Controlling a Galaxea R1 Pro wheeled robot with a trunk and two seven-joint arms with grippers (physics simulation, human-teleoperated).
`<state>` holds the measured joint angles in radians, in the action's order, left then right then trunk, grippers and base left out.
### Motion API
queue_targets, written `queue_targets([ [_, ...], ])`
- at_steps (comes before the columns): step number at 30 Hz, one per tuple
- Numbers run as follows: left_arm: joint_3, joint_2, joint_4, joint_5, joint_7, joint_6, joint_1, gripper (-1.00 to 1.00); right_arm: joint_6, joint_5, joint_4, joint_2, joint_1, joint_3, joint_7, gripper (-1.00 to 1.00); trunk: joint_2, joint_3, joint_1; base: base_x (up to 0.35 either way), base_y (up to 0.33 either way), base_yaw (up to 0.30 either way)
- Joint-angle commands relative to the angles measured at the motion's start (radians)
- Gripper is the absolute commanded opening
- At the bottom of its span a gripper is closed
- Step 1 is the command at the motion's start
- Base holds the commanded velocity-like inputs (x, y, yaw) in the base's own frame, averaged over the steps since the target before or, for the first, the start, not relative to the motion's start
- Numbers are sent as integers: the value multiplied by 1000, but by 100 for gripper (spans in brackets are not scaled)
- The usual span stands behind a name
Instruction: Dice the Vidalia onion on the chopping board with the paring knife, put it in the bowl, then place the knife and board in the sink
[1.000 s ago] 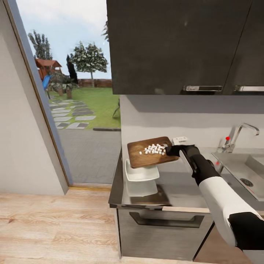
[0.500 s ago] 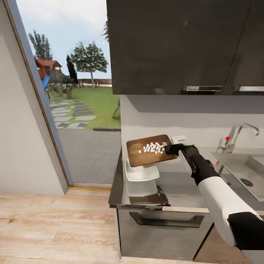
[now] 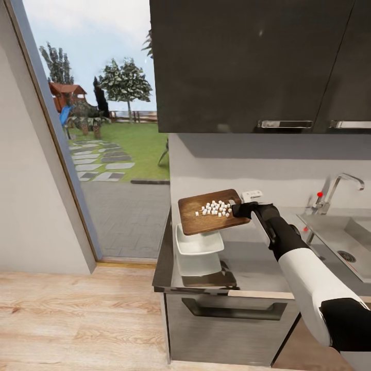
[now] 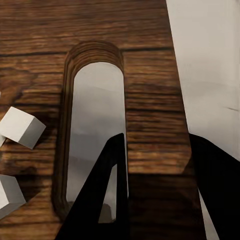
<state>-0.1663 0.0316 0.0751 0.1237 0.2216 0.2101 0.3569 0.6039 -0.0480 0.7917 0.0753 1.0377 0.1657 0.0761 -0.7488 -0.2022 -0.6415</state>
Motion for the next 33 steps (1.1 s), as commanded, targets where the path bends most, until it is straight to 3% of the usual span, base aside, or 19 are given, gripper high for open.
queue_targets([
  [1,-9,1,5,11,1,8,2,100,5,-4,1,1,1,4,-1,-100,-1,-2,0,0,0,0],
  [8,-9,1,5,10,1,8,2,100,7,2,1,1,1,5,-1,-100,-1,-2,0,0,0,0],
  [13,-9,1,5,10,1,8,2,100,7,48,1,-1,1,5,0,-100,-1,-2,0,0,0,0],
  [33,-9,1,5,11,2,8,2,100,13,97,0,-9,1,6,-4,-100,-1,-2,0,0,0,0],
])
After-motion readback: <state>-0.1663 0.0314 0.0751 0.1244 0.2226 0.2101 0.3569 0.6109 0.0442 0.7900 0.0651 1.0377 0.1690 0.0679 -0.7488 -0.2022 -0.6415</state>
